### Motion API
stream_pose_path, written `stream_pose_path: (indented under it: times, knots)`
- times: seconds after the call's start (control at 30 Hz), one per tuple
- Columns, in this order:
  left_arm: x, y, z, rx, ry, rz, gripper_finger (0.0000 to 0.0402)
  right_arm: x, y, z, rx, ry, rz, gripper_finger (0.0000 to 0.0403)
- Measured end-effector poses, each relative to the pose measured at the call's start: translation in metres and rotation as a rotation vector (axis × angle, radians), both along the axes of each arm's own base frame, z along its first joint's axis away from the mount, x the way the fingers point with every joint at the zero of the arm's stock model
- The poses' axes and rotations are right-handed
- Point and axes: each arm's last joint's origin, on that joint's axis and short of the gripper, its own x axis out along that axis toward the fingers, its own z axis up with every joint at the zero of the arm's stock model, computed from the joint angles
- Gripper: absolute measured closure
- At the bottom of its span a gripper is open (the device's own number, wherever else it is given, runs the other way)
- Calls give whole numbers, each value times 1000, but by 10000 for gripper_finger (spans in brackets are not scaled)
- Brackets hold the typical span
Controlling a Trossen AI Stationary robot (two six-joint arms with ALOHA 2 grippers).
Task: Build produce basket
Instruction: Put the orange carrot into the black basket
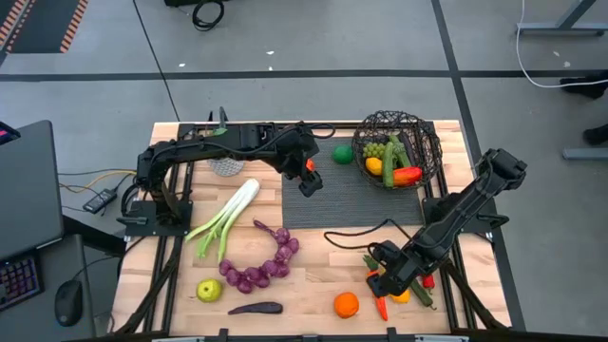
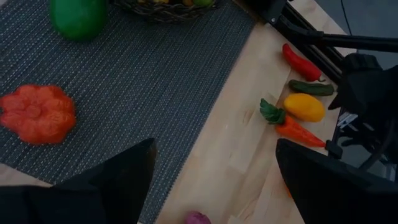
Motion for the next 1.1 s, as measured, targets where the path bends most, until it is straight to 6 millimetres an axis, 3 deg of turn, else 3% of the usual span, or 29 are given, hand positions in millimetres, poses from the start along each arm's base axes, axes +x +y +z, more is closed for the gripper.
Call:
stream_pose_path:
  times: [0.3, 0.57, 0.87, 1.1]
  knots:
    - [3, 1, 2, 17, -37, -12, 65, 16, 19, -28, 81, 51, 60, 55]
    - [4, 0, 4, -9, -68, -49, 65, 26, 18, -51, 33, 118, 57, 55]
    - [4, -4, 4, -38, -68, -89, 65, 45, -14, -71, 13, 143, 98, 55]
    - [3, -3, 3, -12, -55, -113, 65, 44, -38, -88, 58, 195, 97, 55]
